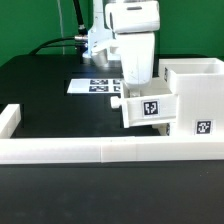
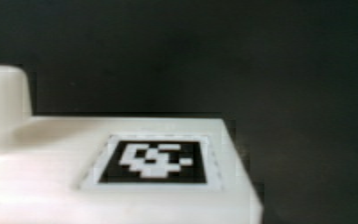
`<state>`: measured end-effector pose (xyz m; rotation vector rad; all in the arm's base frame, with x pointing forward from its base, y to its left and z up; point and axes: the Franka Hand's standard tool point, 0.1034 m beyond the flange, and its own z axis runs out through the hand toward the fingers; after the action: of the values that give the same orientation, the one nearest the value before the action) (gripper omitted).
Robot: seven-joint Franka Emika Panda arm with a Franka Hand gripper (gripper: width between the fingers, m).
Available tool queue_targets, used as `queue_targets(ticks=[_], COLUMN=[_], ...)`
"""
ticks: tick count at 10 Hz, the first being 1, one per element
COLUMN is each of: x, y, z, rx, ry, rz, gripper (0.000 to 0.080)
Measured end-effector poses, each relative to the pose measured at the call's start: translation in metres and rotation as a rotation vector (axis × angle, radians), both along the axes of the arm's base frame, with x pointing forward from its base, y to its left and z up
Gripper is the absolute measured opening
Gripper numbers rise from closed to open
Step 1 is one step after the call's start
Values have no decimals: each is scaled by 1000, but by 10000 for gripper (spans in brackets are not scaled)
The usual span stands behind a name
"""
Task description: Assemble drawer
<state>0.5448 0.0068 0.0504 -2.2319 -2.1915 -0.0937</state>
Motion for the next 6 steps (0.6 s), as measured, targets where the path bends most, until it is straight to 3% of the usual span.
queue_targets(ticks=[6], x=[-2], y=[3], z=[-2], rx=[-3], ry=[17], rz=[-78], gripper=[44])
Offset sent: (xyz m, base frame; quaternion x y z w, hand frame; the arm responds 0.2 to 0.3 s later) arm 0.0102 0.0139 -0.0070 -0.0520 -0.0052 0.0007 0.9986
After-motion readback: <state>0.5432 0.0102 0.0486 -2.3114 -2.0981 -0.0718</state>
